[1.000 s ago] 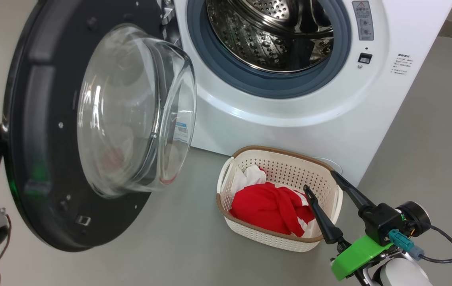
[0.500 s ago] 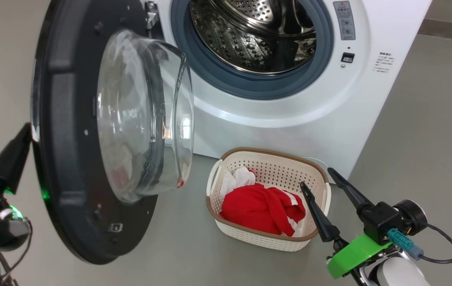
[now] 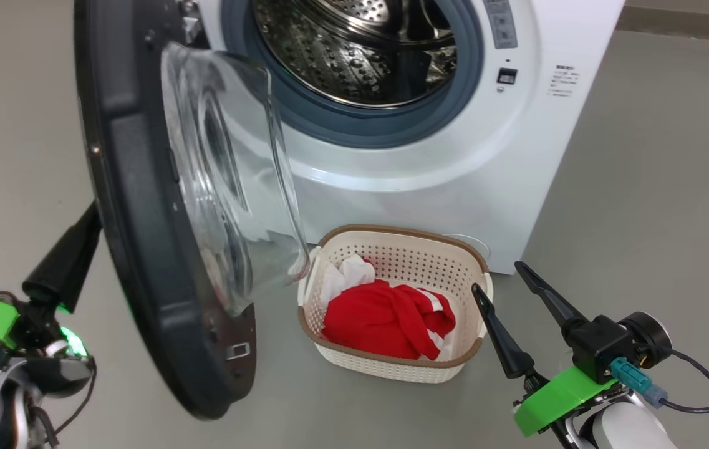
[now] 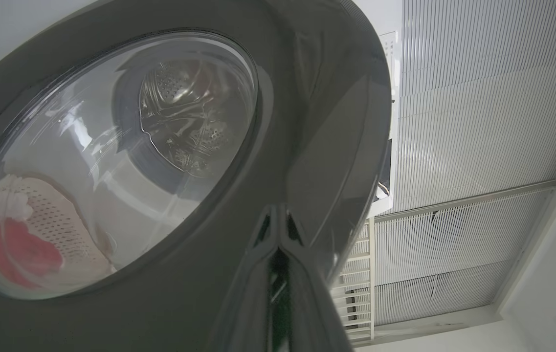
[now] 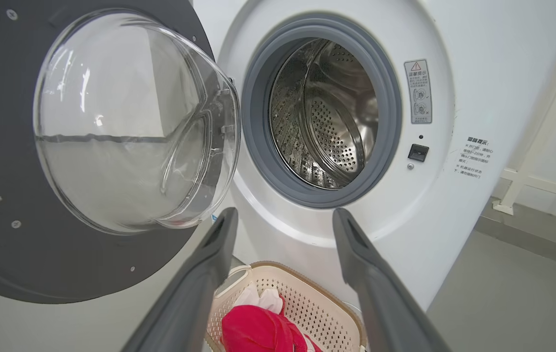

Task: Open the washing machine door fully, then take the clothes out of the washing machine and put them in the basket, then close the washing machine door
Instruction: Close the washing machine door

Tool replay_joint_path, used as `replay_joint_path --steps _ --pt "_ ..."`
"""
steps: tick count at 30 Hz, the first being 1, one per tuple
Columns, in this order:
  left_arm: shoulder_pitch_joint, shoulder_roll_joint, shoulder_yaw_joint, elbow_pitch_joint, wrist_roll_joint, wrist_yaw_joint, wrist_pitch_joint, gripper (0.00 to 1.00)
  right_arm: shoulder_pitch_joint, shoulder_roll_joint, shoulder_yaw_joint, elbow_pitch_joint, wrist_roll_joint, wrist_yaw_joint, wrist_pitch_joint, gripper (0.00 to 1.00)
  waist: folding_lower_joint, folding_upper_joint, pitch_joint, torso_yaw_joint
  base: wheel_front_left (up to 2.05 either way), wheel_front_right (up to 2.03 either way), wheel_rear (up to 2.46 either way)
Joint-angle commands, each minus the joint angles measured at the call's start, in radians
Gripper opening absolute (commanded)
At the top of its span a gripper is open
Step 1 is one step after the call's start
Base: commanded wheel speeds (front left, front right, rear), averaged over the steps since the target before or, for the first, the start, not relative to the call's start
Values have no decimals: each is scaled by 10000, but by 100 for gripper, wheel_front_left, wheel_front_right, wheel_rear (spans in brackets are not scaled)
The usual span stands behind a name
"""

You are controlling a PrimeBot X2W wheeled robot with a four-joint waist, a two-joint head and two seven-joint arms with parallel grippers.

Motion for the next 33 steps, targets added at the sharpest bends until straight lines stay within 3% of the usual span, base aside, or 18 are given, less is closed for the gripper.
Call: replay_joint_path --steps 1,23,33 --pt "4 160 15 -424 -144 23 14 0 -219 -29 154 -279 16 62 -65 100 -1 0 78 -187 0 0 0" --pt "69 159 -866 -657 -917 -287 -928 0 -452 -130 132 -370 -33 62 -65 100 -1 0 395 -1771 0 0 0" --pt "69 158 -931 -689 -1002 -346 -1181 0 -455 -134 28 -370 -31 62 -65 100 -1 0 446 -2071 0 0 0"
